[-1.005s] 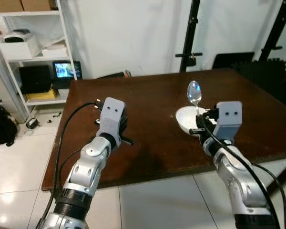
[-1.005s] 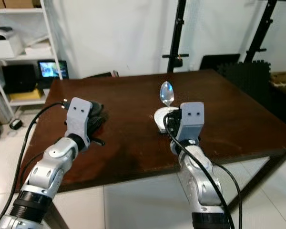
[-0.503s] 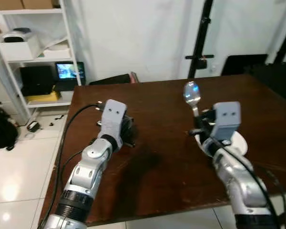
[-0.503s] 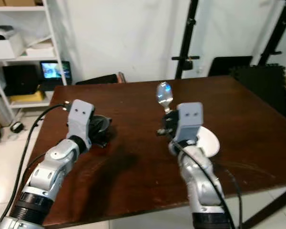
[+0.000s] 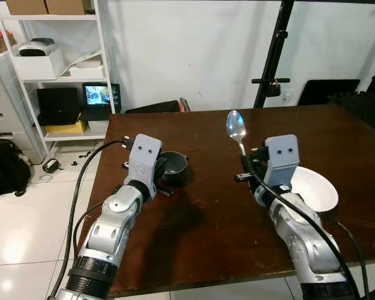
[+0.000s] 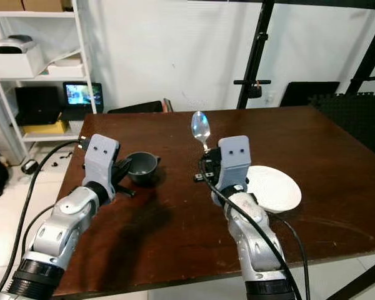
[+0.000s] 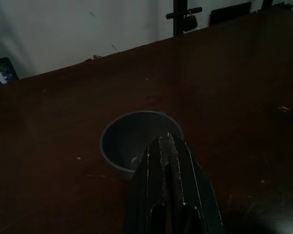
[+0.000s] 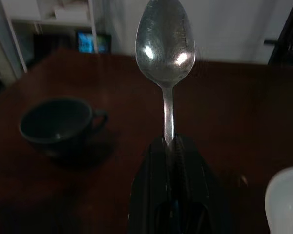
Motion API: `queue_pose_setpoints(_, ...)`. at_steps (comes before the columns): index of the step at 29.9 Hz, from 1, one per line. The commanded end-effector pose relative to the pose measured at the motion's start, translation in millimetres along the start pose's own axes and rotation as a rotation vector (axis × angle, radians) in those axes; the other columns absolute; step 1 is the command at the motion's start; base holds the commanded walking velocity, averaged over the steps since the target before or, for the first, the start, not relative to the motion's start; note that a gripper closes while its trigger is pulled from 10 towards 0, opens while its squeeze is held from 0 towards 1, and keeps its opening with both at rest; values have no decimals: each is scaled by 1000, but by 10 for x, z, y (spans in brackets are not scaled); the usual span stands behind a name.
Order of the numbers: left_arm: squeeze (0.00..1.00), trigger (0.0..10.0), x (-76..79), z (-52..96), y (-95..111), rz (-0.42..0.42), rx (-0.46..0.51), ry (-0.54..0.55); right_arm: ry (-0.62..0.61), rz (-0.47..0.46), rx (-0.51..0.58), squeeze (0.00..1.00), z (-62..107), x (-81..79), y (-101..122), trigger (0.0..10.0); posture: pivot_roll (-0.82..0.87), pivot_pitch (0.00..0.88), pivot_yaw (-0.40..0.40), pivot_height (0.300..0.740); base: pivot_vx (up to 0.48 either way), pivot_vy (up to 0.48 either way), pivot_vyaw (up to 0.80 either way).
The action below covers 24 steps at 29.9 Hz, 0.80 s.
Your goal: Setting the table
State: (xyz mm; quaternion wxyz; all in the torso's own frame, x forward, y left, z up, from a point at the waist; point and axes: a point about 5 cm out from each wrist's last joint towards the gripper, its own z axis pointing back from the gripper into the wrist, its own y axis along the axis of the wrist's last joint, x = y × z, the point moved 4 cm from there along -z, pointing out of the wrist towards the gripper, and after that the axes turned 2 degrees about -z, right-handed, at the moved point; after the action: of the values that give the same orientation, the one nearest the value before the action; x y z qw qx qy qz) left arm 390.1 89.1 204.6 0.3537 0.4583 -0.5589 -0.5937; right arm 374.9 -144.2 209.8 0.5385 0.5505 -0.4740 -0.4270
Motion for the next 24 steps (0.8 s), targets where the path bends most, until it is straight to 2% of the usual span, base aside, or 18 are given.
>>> queue_pose_setpoints(1,0,10000,21,21,-68,9,-25,-5,-12,13,-31,0,-21,22,-46,10000,-53,31,75,740,0,0,0)
queue_pose_setpoints(5,0,10000,-7,28,-99,8,-43,4,8,19,-55,0,-54,9,-64,10000,-55,39,76,740,0,0,0)
queue_pose_setpoints(10,0,10000,-33,60,-145,-1,-67,9,102,77,-139,0,-140,-102,-144,10000,-54,66,72,740,0,0,0)
queue_pose_setpoints(14,0,10000,-79,145,-320,27,-118,36,172,108,-216,0,-227,-225,-283,10000,-73,90,64,740,0,0,0)
queue_pose_setpoints(17,0,10000,-122,200,-417,28,-149,64,210,59,-251,0,-291,-321,-341,10000,-73,96,62,740,0,0,0)
queue_pose_setpoints(24,0,10000,-200,206,-385,4,-146,82,225,-78,-301,0,-464,-480,-429,10000,-65,112,62,740,0,0,0)
